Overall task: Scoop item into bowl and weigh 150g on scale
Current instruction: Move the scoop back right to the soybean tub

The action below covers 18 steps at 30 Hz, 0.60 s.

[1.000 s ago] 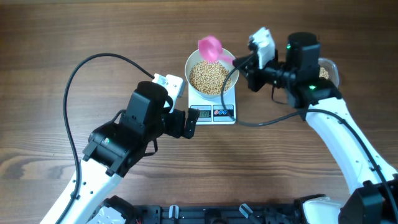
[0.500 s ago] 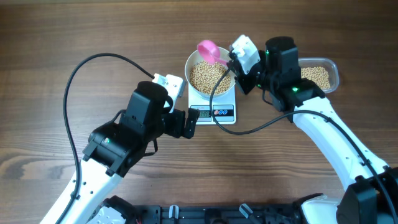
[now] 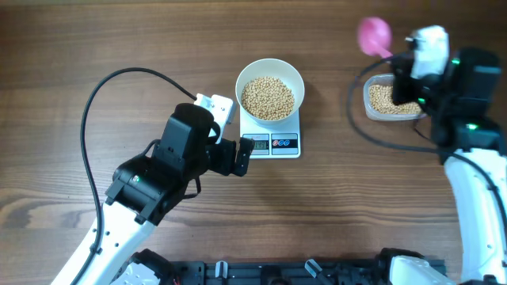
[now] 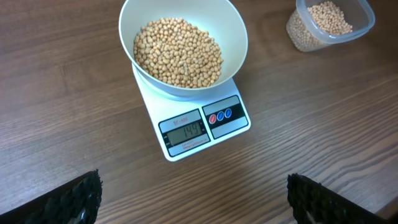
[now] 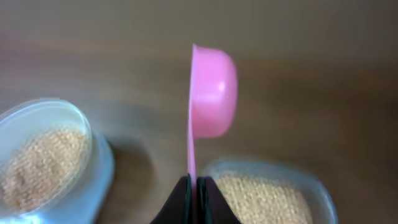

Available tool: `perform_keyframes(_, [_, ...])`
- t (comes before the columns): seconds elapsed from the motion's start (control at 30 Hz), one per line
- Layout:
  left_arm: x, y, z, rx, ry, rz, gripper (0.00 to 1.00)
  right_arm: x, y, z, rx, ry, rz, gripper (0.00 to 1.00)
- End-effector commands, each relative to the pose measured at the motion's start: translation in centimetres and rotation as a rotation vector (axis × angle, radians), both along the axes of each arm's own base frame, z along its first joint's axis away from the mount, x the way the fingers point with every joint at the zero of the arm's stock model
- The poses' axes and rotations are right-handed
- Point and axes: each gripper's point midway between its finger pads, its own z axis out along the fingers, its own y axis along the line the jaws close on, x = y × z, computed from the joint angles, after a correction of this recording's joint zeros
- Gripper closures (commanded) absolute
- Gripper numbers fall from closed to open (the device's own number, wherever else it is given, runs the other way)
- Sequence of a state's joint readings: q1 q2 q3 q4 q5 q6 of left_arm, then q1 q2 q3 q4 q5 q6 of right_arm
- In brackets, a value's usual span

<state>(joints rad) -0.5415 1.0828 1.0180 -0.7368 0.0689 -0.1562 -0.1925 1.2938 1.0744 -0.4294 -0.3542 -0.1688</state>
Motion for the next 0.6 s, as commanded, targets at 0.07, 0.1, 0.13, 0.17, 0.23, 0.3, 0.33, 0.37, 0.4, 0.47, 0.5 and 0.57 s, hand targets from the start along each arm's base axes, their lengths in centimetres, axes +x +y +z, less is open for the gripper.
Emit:
perform_keyframes(0.07, [0.1, -0.1, 0.2, -0.013, 0.003, 0.005, 0.0, -3.0, -2.9, -3.3, -0.067, 0.149, -0.022, 0.96])
perform_keyframes(0.1, [0.1, -0.1, 0.2, -0.013, 0.003, 0.005, 0.0, -3.2, -3.4, -3.9, -0.089, 0.168, -0.043, 0.96])
perform_keyframes(0.13, [0.1, -0.1, 0.2, -0.013, 0.003, 0.005, 0.0, -3.4, -4.1, -4.6, -0.118, 0.19, -0.075, 0.95])
perform_keyframes(0.17, [0.1, -0.1, 0.2, -0.013, 0.003, 0.005, 0.0, -3.6, -4.7, -5.2, -0.14, 0.21, -0.099, 0.96])
perform_keyframes(0.23, [0.1, -0.1, 0.2, -0.013, 0.003, 0.005, 0.0, -3.8, -5.4, -6.4, -0.189, 0.245, -0.108, 0.96])
perform_keyframes(0.3, [0.1, -0.1, 0.2, -0.013, 0.003, 0.005, 0.0, -3.8, -5.8, -7.1, -0.209, 0.269, -0.107, 0.96])
perform_keyframes(0.33, [0.1, -0.1, 0.2, -0.013, 0.003, 0.005, 0.0, -3.7, -5.8, -7.5, -0.211, 0.279, -0.103, 0.96])
perform_keyframes(0.37, [0.1, -0.1, 0.2, -0.013, 0.003, 0.005, 0.0, -3.7, -5.8, -7.7, -0.216, 0.286, -0.096, 0.96])
perform_keyframes(0.4, [0.1, -0.1, 0.2, -0.013, 0.003, 0.005, 0.0, -3.7, -5.8, -8.0, -0.218, 0.293, -0.091, 0.96])
perform_keyframes(0.47, [0.1, -0.1, 0.2, -0.013, 0.003, 0.005, 0.0, -3.6, -5.9, -9.0, -0.213, 0.32, -0.086, 0.96])
perform_keyframes(0.5, [0.1, -0.1, 0.2, -0.013, 0.003, 0.005, 0.0, -3.6, -5.9, -9.5, -0.209, 0.333, -0.084, 0.96])
perform_keyframes(0.57, [0.1, -0.1, 0.2, -0.013, 0.003, 0.005, 0.0, -3.5, -5.8, -10.2, -0.205, 0.354, -0.08, 0.96])
